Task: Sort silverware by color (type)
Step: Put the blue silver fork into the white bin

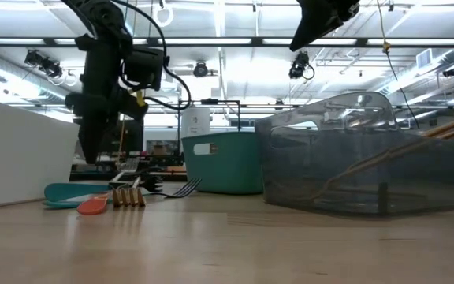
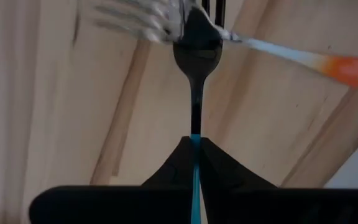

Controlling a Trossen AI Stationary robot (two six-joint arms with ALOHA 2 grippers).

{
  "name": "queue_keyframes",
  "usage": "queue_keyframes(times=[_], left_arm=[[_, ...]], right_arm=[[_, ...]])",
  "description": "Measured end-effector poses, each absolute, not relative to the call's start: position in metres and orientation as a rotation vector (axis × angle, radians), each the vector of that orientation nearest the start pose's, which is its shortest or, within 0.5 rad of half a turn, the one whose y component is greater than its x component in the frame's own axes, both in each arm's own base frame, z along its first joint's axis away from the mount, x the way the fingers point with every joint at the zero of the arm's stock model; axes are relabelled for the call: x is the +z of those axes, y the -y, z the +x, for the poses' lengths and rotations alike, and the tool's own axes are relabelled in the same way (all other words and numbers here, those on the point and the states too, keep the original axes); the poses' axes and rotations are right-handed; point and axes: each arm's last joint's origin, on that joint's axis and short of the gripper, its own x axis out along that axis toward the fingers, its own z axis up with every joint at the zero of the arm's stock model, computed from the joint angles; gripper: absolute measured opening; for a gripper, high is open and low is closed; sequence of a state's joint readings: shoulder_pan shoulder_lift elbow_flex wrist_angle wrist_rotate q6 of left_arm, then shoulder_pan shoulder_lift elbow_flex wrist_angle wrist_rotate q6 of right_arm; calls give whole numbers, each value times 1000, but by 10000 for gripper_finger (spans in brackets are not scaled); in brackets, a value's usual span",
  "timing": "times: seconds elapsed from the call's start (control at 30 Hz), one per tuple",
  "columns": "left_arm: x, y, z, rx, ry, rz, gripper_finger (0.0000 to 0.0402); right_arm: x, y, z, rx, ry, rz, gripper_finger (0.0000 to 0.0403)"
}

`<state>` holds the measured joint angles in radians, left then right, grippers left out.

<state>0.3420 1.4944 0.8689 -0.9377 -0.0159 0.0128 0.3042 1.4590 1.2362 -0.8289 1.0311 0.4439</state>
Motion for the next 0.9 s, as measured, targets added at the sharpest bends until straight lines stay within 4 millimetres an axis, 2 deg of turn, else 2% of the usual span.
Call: queue_keyframes(times=[0.3,0.9], left_arm=[[177,-89,213,294,-1584,-284,17],[179,-104,223,418,-1525,109,18]], right_arm=[[299,-62,280,-801,-665,-274,138],[300,-62,281,-791,-657,-282,138]])
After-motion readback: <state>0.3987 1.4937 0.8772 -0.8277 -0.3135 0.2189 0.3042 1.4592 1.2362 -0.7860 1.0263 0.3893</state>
